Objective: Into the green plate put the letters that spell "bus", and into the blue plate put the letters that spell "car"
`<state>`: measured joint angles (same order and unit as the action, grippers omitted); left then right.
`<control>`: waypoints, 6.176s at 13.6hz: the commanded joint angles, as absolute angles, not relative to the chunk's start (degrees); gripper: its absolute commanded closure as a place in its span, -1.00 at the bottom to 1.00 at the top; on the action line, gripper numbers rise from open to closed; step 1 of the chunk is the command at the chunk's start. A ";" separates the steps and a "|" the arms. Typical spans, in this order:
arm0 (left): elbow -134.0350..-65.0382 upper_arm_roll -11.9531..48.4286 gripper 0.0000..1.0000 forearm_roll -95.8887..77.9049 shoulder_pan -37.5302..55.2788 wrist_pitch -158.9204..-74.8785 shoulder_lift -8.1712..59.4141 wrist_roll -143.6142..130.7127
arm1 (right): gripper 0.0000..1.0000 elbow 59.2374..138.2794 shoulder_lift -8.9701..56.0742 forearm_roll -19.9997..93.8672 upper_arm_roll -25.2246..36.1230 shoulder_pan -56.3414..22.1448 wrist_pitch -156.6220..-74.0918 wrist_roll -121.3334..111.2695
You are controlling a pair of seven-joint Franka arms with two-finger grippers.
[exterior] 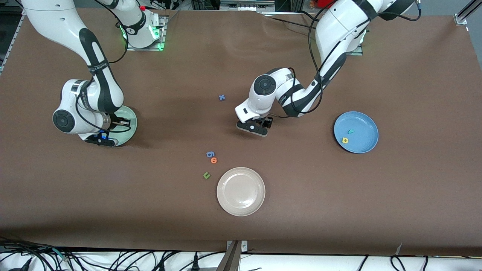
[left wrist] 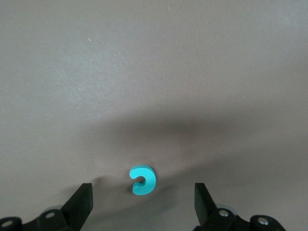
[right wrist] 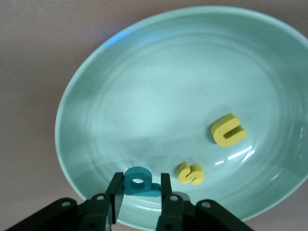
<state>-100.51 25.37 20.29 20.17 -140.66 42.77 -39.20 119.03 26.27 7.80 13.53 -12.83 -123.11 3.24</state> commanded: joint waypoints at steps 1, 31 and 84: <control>-98.00 24.70 -0.87 22.32 21.09 -140.10 44.12 -39.99 | 0.41 118.48 26.02 8.35 13.45 -12.48 -122.87 1.76; -96.42 24.70 0.52 22.41 21.18 -139.92 45.97 -39.82 | -1.00 87.36 14.33 4.04 13.89 -12.83 -95.72 7.03; -83.06 43.51 -1.00 16.17 -34.63 -87.01 24.96 13.10 | -1.00 87.36 14.41 2.46 13.80 -12.66 -95.36 7.38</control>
